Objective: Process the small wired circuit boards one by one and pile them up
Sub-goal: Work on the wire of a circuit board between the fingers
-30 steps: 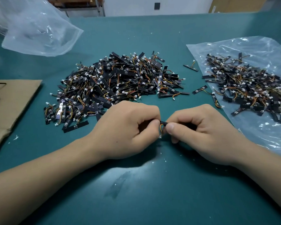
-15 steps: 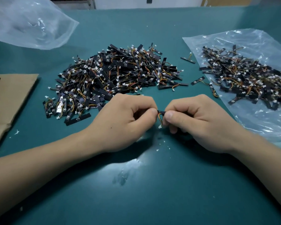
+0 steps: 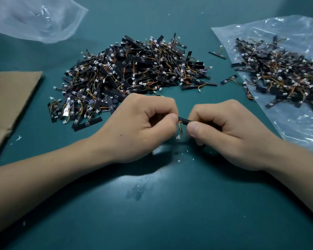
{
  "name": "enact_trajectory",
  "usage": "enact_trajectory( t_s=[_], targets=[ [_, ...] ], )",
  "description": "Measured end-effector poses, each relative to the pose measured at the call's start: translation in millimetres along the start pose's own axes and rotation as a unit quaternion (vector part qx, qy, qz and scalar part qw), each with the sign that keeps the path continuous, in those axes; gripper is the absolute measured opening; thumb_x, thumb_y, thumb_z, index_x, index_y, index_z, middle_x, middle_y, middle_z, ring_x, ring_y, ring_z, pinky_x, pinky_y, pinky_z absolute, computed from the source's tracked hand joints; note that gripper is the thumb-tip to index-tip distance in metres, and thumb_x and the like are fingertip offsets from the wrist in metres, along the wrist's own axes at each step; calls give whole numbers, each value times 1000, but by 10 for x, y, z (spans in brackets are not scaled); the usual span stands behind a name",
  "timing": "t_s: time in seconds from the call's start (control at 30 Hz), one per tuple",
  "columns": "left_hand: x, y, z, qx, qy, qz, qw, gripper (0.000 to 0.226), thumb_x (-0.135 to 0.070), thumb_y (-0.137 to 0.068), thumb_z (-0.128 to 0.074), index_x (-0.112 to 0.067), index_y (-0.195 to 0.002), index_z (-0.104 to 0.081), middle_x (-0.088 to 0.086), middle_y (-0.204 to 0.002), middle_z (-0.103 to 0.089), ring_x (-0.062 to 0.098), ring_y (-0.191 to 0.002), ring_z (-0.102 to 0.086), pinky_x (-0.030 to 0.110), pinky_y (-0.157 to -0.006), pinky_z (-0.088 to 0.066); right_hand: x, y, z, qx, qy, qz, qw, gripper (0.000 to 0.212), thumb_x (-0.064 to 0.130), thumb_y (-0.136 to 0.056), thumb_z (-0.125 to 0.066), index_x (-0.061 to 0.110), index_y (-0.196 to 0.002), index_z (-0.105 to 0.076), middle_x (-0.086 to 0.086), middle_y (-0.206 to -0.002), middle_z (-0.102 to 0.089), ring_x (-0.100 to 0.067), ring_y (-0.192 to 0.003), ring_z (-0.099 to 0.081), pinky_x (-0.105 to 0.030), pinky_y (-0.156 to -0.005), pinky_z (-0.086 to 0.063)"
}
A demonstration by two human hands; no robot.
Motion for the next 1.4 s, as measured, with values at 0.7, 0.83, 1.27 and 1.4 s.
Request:
enact_trajectory(
  t_s=[0.7, 0.83, 1.27, 1.4],
  targets=[
    [-1, 99, -56, -8, -310, 10, 951, 37, -37, -85, -47, -24, -116, -63, -3, -123, -62, 25, -111, -54, 42, -93, -41, -113, 96, -20, -164, -134, -89, 973, 23, 21, -95, -60, 24, -114, -71, 11, -80, -76, -3, -62, -64, -12, -65, -46],
    [49, 83, -93, 47, -343, 71, 935, 49, -51, -89, -36, -32, -131, -55, -5, -154, -46, 20, -143, -37, 40, -112, -22, -49, 105, -67, -123, -88, -76, 986, 16, 21, -95, -62, 29, -103, -73, 14, -78, -75, -3, -67, -66, -7, -64, -42],
    [92, 40, -32, -60, -169, -52, 982, 30, 8, -84, -72, -16, -103, -73, -7, -90, -68, 12, -84, -60, 24, -78, -47, -58, 92, -55, -130, -41, -74, 988, 15, 15, -93, -68, 29, -96, -70, 6, -77, -73, -16, -66, -64, -29, -63, -50],
    [89, 70, -14, -93, -68, -82, 990, 37, 4, -87, -73, -12, -119, -65, -4, -106, -69, 9, -98, -68, 26, -81, -58, -56, 80, -83, -118, 14, -85, 989, 14, 25, -89, -62, 34, -99, -65, 21, -82, -66, -14, -67, -60, -31, -63, -49]
  ],
)
Point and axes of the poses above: each hand's wrist, its own y-axis away from the middle knuckle, its own z-axis out of the back of the hand, x = y × z, the point moved 5 cm from there along -y, towards the middle knuckle
